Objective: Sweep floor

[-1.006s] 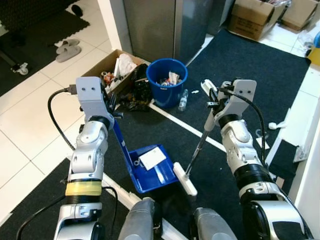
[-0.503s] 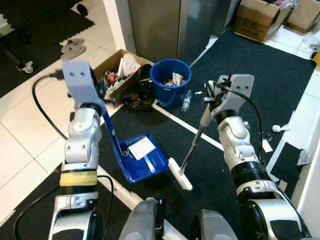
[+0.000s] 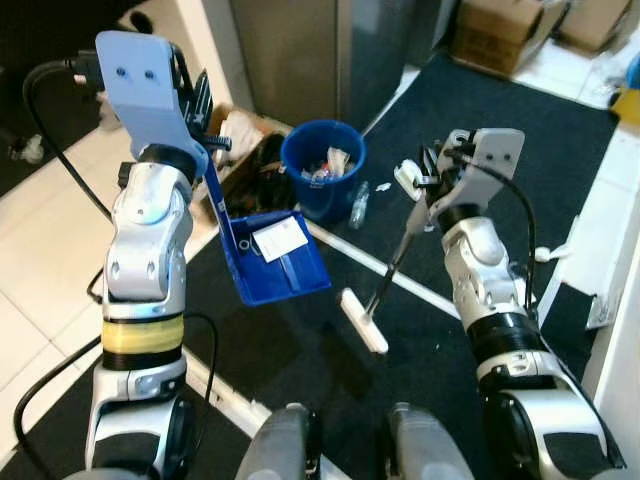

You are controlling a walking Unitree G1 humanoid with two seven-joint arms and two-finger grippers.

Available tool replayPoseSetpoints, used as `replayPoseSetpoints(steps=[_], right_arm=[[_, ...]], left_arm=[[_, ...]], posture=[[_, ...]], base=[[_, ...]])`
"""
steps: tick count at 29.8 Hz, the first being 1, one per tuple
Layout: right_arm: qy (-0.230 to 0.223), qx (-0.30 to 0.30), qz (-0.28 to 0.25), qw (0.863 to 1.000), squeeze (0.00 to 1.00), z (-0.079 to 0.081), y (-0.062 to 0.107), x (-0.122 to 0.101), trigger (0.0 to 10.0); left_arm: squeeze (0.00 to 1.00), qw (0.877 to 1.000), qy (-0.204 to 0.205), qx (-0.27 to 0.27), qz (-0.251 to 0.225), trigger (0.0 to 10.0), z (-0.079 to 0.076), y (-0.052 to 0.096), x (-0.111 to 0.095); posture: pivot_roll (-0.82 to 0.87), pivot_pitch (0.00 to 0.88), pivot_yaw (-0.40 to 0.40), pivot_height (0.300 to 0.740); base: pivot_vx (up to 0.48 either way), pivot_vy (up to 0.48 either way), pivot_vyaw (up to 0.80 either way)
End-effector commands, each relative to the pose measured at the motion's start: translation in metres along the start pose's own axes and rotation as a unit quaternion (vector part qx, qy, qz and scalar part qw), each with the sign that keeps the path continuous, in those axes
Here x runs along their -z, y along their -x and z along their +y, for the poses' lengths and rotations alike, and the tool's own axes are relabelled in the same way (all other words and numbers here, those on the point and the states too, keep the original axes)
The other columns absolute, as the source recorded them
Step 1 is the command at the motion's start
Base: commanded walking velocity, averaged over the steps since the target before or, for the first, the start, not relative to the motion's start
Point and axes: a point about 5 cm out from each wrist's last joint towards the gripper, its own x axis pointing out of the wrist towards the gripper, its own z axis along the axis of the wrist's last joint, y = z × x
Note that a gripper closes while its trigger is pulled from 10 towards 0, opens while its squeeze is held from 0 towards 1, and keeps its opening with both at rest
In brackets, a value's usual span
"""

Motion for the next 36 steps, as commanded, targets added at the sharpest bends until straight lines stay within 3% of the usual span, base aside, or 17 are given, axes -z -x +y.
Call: replayPoseSetpoints(steps=[1, 4, 10, 23, 32, 36], right_arm=[[-0.003, 0.002, -0.013, 1.000, 0.00, 0.002, -0.003, -0.005, 10.0], [0.000, 0.017, -0.018, 1.000, 0.00, -0.005, -0.003, -0.008, 10.0], [0.005, 0.027, -0.026, 0.999, 0.00, -0.012, -0.006, -0.014, 10.0], [0.008, 0.036, -0.019, 0.999, 0.00, -0.016, -0.004, -0.010, 10.0], [0.013, 0.075, 0.001, 0.997, 0.00, -0.035, 0.002, -0.001, 10.0], [0.010, 0.092, 0.002, 0.996, 0.00, -0.043, 0.003, -0.002, 10.0]], left_arm=[[0.00, 0.998, 0.003, 0.008, -0.057, 10.0, 0.000, -0.002, -0.029], [0.00, 0.996, 0.013, 0.015, -0.082, 10.0, 0.000, -0.006, -0.047], [0.00, 0.995, 0.031, 0.020, -0.096, 10.0, 0.000, -0.008, -0.061], [0.00, 0.991, 0.021, 0.056, -0.123, 10.0, -0.003, -0.014, -0.088], [0.00, 0.988, 0.028, 0.074, -0.130, 10.0, -0.006, -0.017, -0.093], [0.00, 0.988, 0.031, 0.080, -0.130, 10.0, -0.007, -0.019, -0.095]], posture=[[0.01, 0.002, 0.034, 0.740], [0.02, 0.002, 0.035, 0.740], [0.02, 0.003, 0.040, 0.740], [0.02, 0.001, 0.040, 0.740], [0.02, 0.000, 0.043, 0.740], [0.01, 0.001, 0.045, 0.740]], base=[[0.472, 0.000, 0.00], [0.477, 0.000, 0.00], [0.479, 0.000, 0.00], [0.473, 0.000, 0.00], [0.475, 0.000, 0.00], [0.476, 0.000, -0.80]])
